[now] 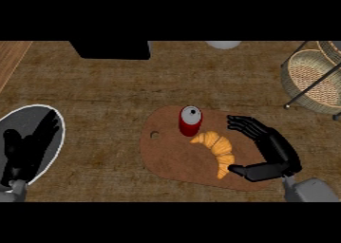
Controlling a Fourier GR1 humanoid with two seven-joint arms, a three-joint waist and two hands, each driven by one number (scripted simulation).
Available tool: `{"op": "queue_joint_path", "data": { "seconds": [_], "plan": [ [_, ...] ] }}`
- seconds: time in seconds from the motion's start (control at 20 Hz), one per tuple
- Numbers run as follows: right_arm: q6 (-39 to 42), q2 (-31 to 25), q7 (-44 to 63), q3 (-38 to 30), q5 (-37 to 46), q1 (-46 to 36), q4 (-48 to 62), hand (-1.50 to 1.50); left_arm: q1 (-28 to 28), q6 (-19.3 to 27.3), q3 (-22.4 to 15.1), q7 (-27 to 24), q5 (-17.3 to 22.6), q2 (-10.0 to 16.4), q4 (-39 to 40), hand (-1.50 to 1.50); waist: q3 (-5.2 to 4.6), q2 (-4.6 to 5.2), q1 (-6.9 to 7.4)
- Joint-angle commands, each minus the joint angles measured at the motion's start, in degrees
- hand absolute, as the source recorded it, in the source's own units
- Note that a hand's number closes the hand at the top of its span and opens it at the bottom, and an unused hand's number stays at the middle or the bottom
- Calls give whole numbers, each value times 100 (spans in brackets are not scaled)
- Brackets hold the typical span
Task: Pick the croissant from the cutting board and place it in the tiered basket
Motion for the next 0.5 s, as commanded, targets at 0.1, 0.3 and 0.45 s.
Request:
{"op": "queue_joint_path", "data": {
  "seconds": [0.1,0.3,0.45],
  "plan": [
    [-196,-1107,448,525,1785,-704,418,-150,97,-178,22,71,110,-1,16,0,-27,-48,4],
    [1190,-1388,1080,831,1544,-1316,441,-150,83,-383,238,-143,67,197,386,0,-26,-32,-51],
    [1733,-1151,1764,866,1348,-1988,441,-150,294,-486,261,-359,104,67,332,0,-25,-41,-38]
  ]
}}
